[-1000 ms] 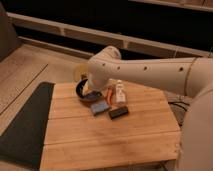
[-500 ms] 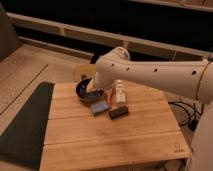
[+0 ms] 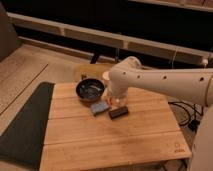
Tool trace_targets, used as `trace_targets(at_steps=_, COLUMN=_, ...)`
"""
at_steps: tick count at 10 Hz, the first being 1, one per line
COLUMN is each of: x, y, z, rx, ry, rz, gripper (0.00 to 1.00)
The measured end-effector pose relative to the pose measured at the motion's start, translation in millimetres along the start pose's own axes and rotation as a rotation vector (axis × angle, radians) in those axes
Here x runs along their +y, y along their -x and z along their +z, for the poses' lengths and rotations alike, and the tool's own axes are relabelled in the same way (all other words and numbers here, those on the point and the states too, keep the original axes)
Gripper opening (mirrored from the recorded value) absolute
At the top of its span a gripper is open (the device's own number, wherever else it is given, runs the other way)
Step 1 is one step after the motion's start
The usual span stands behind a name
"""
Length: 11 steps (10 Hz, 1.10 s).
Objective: Place the eraser in the ceramic cup
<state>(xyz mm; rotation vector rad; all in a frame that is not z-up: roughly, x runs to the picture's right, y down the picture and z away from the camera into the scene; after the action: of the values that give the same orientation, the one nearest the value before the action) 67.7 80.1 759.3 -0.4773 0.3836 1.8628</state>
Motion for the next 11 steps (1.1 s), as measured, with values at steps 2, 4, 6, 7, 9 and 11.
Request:
trace_targets(at_steps=2, x=-25, y=5, z=14, rx=-0.012, ry=0.012, rz=0.072, gripper=0.65)
trace_targets(at_steps=4, x=-24, y=5, z=15, rx=-0.013, ry=0.012, rz=0.071, gripper=0.65)
trace_targets(at_steps=6, x=-24, y=6, z=14, rx=-0.015, ry=0.012, rz=0.071, gripper=0.65)
trace_targets(at_steps=7, x=-25, y=8, z=17, rx=-0.016, ry=0.012, rz=0.075, gripper=0.65)
trace_targets(at_steps=9, x=-29, y=12, z=30, rx=-0.007, ry=0.001, rz=0.071, gripper=0.65)
trace_targets(at_steps=11, x=-28, y=13, z=48, rx=0.018, ry=-0.005, rz=0.037, gripper=0.65)
